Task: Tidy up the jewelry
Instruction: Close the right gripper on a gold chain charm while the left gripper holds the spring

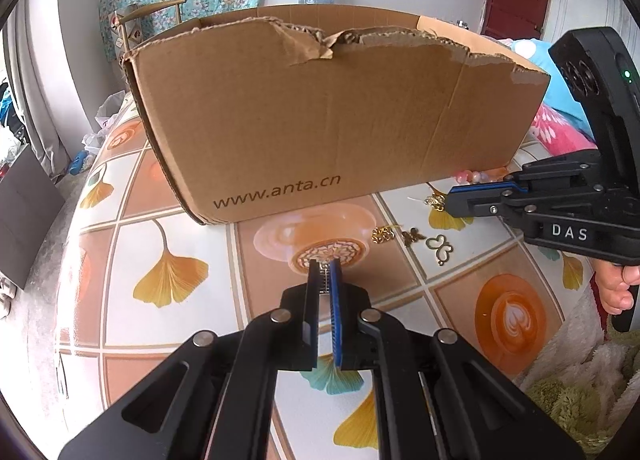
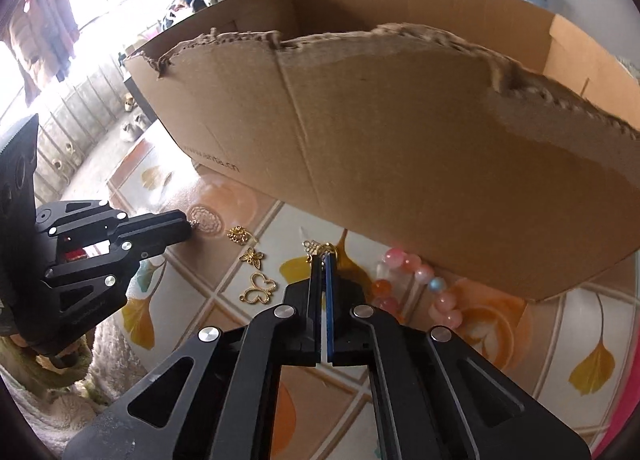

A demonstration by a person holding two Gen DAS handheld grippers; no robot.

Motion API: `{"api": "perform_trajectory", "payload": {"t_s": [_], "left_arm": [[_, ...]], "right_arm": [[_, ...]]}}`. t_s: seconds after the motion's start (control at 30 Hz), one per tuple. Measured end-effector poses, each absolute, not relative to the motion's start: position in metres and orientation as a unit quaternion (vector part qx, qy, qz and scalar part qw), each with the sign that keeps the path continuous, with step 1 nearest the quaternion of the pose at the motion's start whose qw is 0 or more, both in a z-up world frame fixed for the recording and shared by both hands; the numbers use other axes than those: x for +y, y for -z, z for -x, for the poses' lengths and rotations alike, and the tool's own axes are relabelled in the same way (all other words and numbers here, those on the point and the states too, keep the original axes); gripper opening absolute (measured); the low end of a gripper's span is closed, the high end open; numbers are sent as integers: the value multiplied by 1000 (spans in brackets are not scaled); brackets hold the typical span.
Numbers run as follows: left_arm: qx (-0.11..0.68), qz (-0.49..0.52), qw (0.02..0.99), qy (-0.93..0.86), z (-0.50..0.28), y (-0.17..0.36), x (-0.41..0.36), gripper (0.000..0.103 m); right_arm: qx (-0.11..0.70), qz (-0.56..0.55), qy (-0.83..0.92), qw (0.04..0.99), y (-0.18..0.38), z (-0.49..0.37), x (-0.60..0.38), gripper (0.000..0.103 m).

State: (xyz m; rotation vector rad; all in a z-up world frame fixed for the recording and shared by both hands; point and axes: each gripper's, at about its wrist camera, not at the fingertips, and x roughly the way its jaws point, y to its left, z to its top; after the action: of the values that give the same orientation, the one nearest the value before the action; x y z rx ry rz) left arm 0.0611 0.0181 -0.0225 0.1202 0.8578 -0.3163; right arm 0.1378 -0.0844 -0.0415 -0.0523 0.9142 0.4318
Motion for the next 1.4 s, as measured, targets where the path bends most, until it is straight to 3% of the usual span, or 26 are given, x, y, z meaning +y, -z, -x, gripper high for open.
{"api": "perform_trajectory", "payload": {"t_s": [0.53,0.63,0.7,0.73,0.97,1.1,1.4], "left_arm": [[409,-57,898,153,-60,23,18,5],[408,-56,898,152,-60,23,18,5],[408,-56,899,152,-60,23,18,5],[408,-56,899,152,-60,23,18,5],[407,-55,899,154,-61,23,18,5],[408,-54,898,154,-60,23,18,5],[408,-56,898,155,-61,23,18,5]], "right_arm": [[443,22,-173,879,29,-97,-125,2],[439,17,-185,879,26,-96,-120,6],[439,12,-193,877,25,-97,-118,26],[439,13,-196,877,26,-97,-117,29],[446,33,-184,875,30,-124,-88,28],[447,47,-188,874,32,-127,-81,20],[459,69,-168,870,41,-128,-78,15]]}}
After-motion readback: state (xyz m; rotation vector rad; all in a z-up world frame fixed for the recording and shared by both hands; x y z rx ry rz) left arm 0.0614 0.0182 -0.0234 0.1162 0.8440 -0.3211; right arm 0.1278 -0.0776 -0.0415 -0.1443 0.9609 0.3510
